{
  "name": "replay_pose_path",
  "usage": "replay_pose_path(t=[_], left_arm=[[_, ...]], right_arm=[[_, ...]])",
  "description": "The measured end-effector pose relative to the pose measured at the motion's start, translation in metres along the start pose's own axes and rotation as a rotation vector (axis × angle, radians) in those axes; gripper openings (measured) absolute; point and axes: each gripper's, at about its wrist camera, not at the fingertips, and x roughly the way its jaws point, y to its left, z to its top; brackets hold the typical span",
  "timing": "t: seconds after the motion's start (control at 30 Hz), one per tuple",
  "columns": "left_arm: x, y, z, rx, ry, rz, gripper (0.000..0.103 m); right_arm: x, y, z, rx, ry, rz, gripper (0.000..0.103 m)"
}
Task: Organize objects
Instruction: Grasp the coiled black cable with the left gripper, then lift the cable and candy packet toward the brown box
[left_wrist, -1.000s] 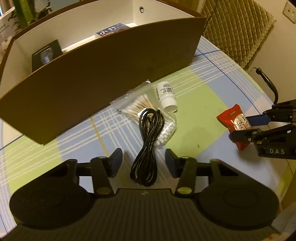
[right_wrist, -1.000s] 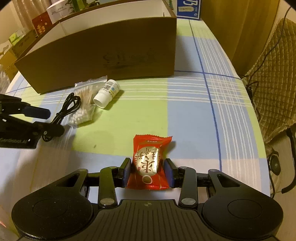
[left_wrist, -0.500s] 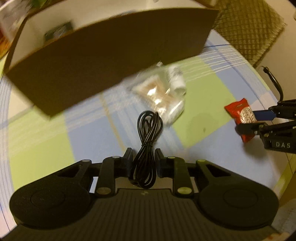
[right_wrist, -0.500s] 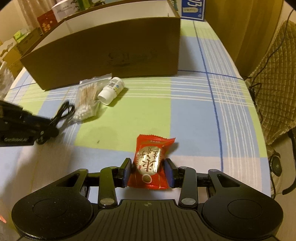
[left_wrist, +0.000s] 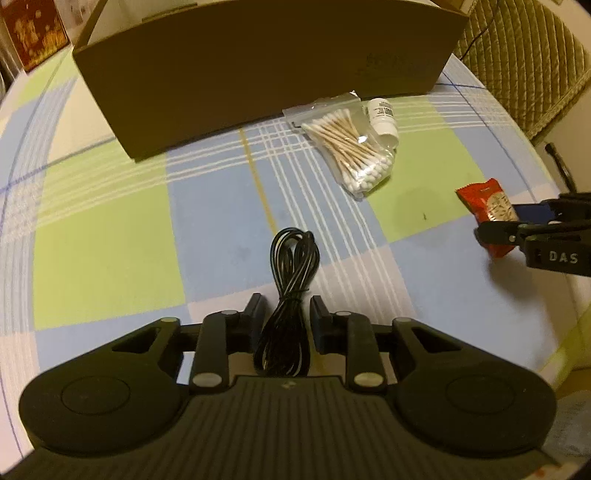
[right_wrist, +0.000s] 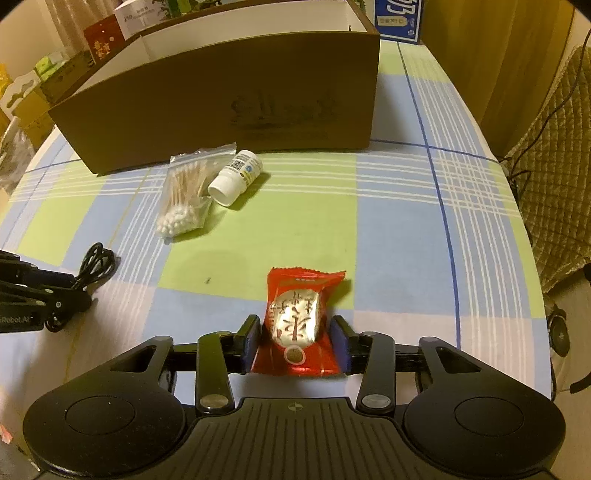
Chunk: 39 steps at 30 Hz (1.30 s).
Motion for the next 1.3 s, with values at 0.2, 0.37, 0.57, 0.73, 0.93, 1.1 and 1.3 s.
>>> replay_pose_path(t=[0.2, 0.37, 0.57, 0.73, 0.93, 1.1, 1.3], left_arm=[[0.000, -0.002, 0.001, -0.041, -0.008, 0.011, 0.015], [-0.005, 0.003, 0.003, -0.071, -0.018, -0.017, 0.015], [-0.012, 0.006, 0.006, -0.098, -0.043, -0.035, 0.015], [-0.015, 0.008, 0.007, -0.099, -0.050, -0.040, 0.015], [-0.005, 0.005, 0.002, -0.088, -0.037, -0.036, 0.017], [0.001, 0.000, 0.004, -0.074, -0.049, -0.024, 0.014], [-0.001, 0.000, 0.007, -0.074, -0.066, -0.032, 0.013]], right_arm=[[-0.002, -0.001, -0.002, 0.008, -0.012, -0.012, 0.044], [-0.003, 0.001, -0.003, -0.011, -0.016, -0.009, 0.033], [-0.010, 0.003, -0.001, -0.008, -0.032, 0.019, 0.025], [-0.019, 0.004, 0.004, 0.001, -0.052, 0.046, 0.024], [-0.017, 0.005, 0.004, 0.009, -0.039, 0.050, 0.024], [-0.017, 0.002, 0.003, 0.016, -0.033, 0.044, 0.024], [-0.019, 0.000, 0.002, 0.019, -0.038, 0.042, 0.024]])
